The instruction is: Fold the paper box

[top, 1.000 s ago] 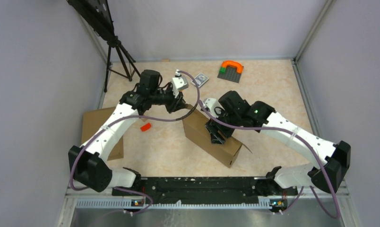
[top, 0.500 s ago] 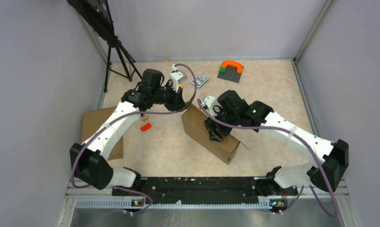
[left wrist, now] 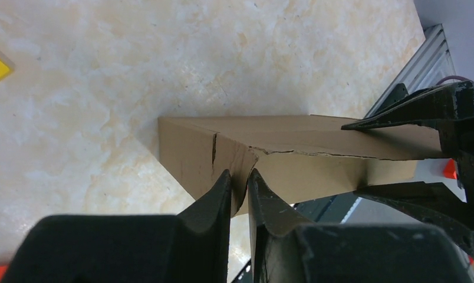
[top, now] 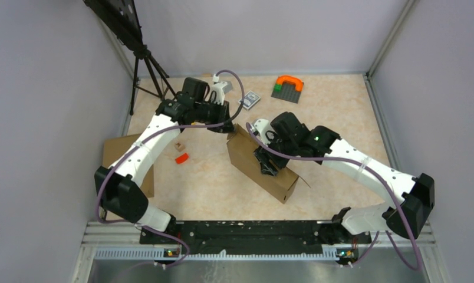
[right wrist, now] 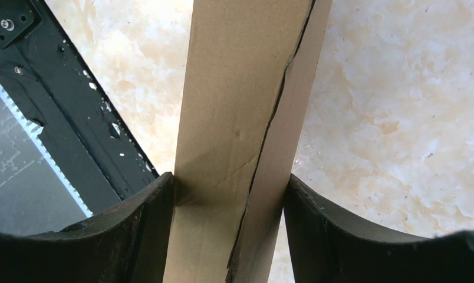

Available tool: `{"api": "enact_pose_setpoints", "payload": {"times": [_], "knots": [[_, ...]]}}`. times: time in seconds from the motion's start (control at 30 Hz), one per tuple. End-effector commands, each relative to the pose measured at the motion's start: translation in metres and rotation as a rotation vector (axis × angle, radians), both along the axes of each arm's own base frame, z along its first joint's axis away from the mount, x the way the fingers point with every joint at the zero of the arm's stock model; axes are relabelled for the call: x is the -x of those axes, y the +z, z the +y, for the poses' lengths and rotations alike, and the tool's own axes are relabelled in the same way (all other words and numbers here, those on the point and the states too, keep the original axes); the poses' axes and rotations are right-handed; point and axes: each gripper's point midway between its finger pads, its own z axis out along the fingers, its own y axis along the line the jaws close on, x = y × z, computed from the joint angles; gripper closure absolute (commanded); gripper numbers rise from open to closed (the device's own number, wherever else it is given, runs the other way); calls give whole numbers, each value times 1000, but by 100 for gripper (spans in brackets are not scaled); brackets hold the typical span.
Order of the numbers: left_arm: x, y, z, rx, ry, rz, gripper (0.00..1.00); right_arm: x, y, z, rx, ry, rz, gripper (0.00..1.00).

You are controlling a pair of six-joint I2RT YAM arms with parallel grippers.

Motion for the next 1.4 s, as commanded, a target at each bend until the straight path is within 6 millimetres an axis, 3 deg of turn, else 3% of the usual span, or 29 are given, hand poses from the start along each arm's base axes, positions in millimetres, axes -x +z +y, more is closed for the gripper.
{"api": "enact_pose_setpoints", "payload": {"times": [0.0, 0.37, 0.4, 0.47, 0.6, 0.73, 0.9, 1.23, 1.37], "knots": [[7, 15, -4, 34, 22, 67, 83, -7, 6, 9, -35, 19, -36, 46], [15, 6, -4, 68, 46, 93, 84, -7, 8, 11, -41, 24, -39, 46], [15, 7, -4, 70, 42, 90, 80, -7, 8, 11, -40, 26, -38, 46], [16, 7, -3, 60, 31, 72, 62, -8, 8, 11, -38, 26, -41, 46], [12, 4, 3, 40, 39, 17, 48, -9, 8, 9, -25, 24, -50, 44], [12, -6, 2, 28, 39, 46, 58, -13, 10, 7, -16, 12, -64, 29], [12, -11, 7, 4, 73, 72, 70, -15, 10, 6, 7, -9, -53, 24], [17, -2, 12, -1, 115, 59, 76, -21, 4, 2, 66, -39, -61, 27], [21, -9, 16, -10, 138, 53, 86, -20, 3, 3, 63, -32, -63, 28]]}}
